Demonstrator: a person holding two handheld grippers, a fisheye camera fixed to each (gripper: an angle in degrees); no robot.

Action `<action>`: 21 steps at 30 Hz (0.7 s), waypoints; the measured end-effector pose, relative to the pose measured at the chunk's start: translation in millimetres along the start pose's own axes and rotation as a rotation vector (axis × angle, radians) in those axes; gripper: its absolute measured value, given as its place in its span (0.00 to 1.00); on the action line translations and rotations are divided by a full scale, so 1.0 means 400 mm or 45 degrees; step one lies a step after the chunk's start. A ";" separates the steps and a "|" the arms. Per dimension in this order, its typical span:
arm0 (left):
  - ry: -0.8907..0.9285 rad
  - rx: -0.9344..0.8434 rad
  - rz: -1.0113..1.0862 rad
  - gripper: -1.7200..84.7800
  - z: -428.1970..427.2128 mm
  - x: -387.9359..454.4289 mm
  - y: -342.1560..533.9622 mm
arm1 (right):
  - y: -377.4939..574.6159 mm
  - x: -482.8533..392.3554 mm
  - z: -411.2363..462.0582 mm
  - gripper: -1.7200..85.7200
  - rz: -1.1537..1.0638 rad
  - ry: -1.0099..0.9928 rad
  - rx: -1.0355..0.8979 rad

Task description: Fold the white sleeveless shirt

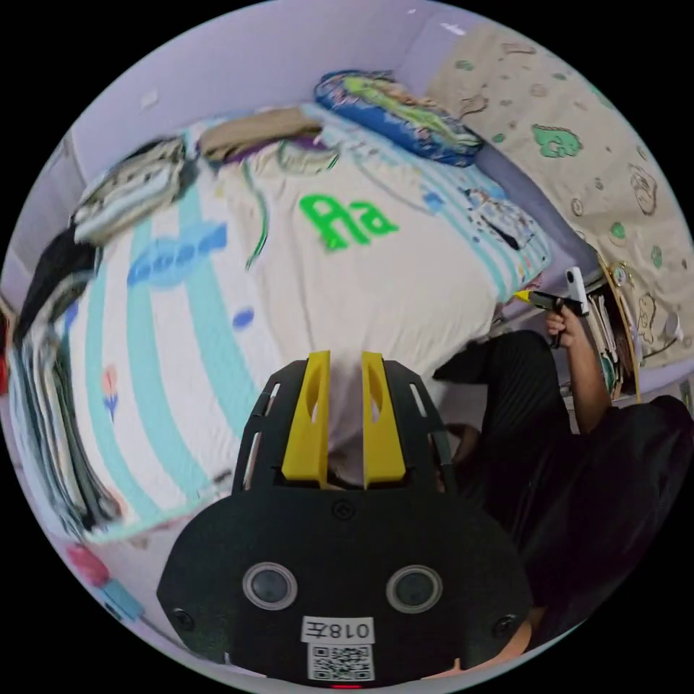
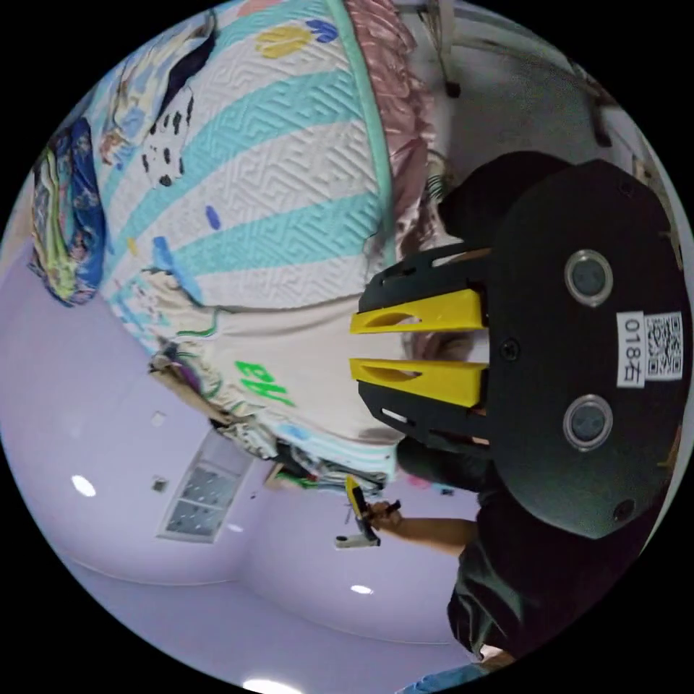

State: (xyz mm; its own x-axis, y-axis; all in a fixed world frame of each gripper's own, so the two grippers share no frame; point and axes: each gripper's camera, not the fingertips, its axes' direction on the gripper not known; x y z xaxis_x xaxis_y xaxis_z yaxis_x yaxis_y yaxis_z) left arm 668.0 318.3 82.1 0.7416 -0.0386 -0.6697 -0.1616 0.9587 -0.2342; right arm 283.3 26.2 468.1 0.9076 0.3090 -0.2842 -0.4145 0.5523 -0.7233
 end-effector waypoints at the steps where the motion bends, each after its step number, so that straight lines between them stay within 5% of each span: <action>1: -0.019 0.059 0.086 0.11 -0.013 0.058 -0.090 | 0.025 0.010 -0.013 0.09 0.026 -0.026 0.149; 4: -0.030 0.186 0.269 0.12 -0.001 0.213 -0.328 | 0.104 0.047 -0.005 0.09 0.069 0.063 0.381; 10: -0.162 0.270 0.649 0.13 0.215 0.551 -0.749 | 0.178 0.122 -0.012 0.10 0.042 -0.069 0.435; 21: -0.477 -0.021 0.989 0.14 0.714 0.734 -1.069 | 0.217 0.261 -0.069 0.09 0.141 -0.261 0.526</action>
State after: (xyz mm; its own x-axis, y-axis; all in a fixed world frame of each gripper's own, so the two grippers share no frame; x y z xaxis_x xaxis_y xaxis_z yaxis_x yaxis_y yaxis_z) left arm 1140.8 -22.5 186.9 0.5824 0.7246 -0.3684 -0.7193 0.6705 0.1818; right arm 344.0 85.2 358.2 0.8418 0.5069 -0.1854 -0.5375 0.7564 -0.3728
